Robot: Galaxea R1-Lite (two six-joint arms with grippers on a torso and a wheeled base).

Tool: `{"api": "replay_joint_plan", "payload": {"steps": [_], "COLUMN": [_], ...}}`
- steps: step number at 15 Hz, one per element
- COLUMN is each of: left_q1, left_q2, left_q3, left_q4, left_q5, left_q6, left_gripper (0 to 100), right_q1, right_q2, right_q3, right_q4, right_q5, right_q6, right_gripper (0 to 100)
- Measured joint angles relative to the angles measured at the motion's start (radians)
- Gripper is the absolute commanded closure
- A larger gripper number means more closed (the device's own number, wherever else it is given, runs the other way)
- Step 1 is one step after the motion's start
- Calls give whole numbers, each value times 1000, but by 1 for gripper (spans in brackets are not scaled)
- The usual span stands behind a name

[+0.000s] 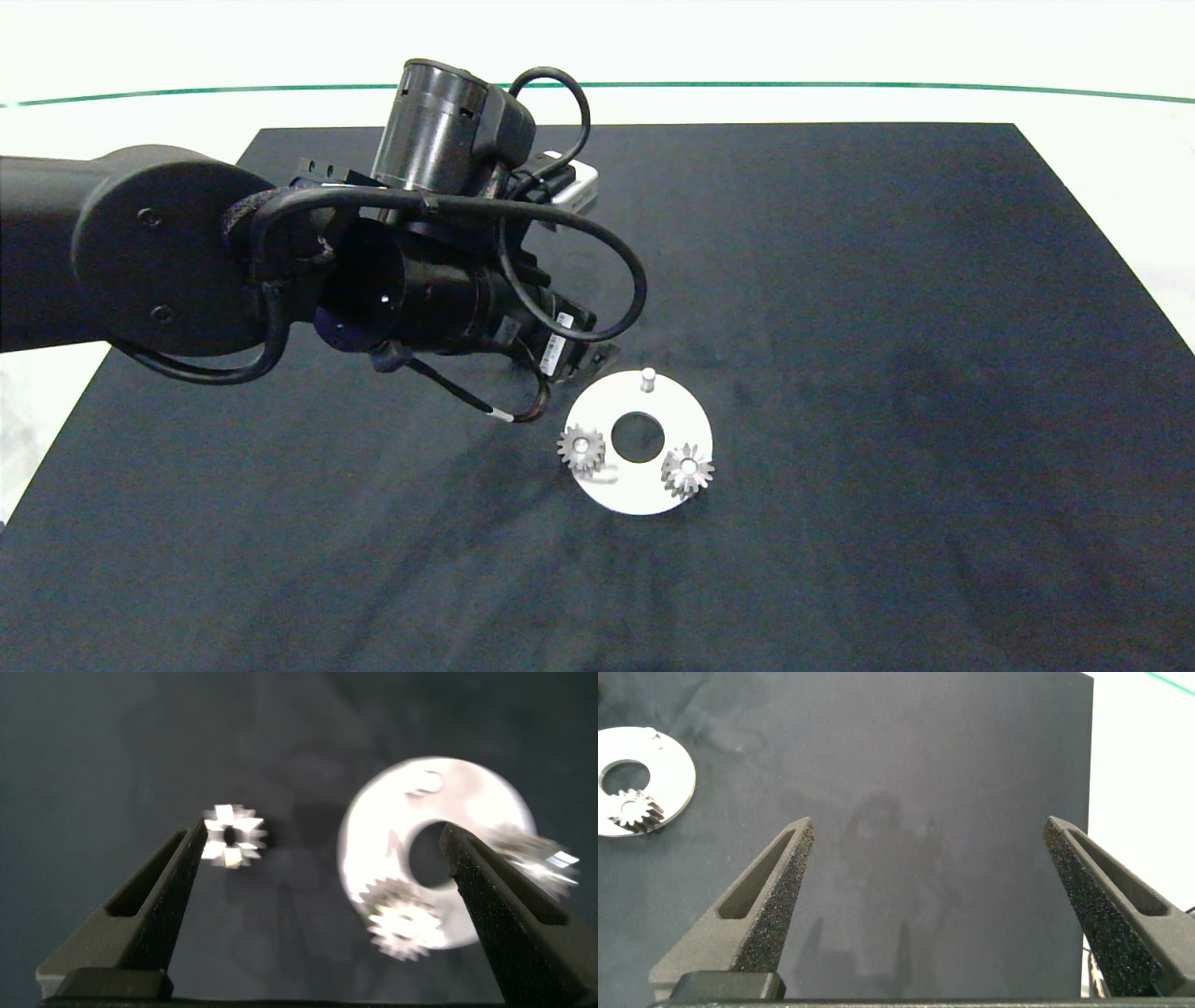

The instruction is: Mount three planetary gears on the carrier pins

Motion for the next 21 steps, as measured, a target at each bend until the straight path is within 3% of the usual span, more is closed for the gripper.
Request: {"api": "replay_joint_plan", "payload": {"steps": [4,15,21], "left_q1": [61,88,112], "left_q2": [43,170,179], "left_q3": [-15,-48,-61], "left_q4": [-8,-43,-27], "left_q5": [0,0,0], "left_q6": [-2,4,14], "left_gripper": [0,0,11], "right_q1": [0,0,0], "right_q2": [-5,-6,-6], "right_q3": [0,0,0], "right_q4": [0,0,0], "right_q5": [0,0,0], "right_q6": [0,0,0], "right_gripper": [0,0,0]}}
